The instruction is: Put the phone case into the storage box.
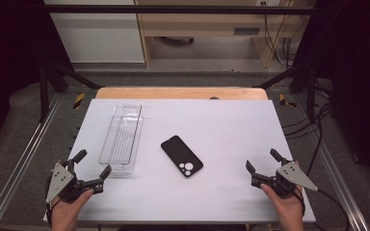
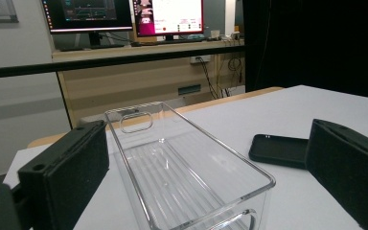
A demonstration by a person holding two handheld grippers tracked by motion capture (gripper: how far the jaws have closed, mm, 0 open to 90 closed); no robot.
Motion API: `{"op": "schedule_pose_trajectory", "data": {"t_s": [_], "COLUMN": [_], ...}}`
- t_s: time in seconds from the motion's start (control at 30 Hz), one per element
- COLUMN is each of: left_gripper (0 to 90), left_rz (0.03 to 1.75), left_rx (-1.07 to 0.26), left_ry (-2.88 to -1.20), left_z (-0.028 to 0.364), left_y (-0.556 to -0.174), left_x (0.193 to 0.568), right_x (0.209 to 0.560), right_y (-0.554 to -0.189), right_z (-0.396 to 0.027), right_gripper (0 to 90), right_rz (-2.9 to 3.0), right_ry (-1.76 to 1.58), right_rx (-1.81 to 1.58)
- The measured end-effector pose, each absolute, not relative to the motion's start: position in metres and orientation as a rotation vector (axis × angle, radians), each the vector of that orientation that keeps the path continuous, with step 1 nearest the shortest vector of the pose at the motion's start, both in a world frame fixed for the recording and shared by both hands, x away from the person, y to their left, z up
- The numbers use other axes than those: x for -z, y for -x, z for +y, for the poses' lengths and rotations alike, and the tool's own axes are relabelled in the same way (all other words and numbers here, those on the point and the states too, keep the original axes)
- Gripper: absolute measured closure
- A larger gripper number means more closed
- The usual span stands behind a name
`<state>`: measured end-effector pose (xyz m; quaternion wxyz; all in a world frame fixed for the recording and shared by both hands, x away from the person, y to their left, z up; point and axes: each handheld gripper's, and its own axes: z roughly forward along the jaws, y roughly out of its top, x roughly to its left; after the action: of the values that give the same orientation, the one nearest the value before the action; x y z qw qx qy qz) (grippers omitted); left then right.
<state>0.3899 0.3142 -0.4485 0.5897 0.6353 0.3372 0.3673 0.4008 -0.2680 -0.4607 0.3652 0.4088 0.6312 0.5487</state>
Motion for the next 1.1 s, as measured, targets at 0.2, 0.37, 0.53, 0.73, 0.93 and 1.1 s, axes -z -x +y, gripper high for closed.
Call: {"op": "schedule_pose_trajectory", "data": {"t_s": [0.2, 0.37, 0.53, 0.73, 0.93, 1.1], "left_gripper": [1.0, 1.0, 1.0, 1.0, 1.0, 1.1], "left_rz": [0.786, 0.789, 0.792, 0.798, 0.802, 0.805], "left_rx": [-0.858, -0.860, -0.859, -0.862, -0.867, -0.866], "left_ry": [-1.483, -1.487, -1.486, -1.486, -1.493, -1.489], "left_z": [0.314, 0.314, 0.314, 0.315, 0.315, 0.315], "left_y": [-0.390, -0.390, -0.390, -0.390, -0.390, -0.390], "left_x": [0.449, 0.449, 0.449, 0.450, 0.450, 0.450], "right_x": [0.460, 0.463, 0.466, 0.464, 0.452, 0.446], "right_y": [-0.401, -0.403, -0.405, -0.408, -0.415, -0.421], "right_z": [-0.268, -0.265, -0.257, -0.247, -0.229, -0.216], "right_gripper": [7.0, 7.8, 8.5, 9.5, 10.5, 11.0], "right_rz": [1.671, 1.760, 1.801, 1.832, 1.935, 1.998], "right_ry": [-1.101, -1.126, -1.112, -1.092, -1.110, -1.092], "right_rx": [-1.396, -1.322, -1.245, -1.204, -1.169, -1.142]}}
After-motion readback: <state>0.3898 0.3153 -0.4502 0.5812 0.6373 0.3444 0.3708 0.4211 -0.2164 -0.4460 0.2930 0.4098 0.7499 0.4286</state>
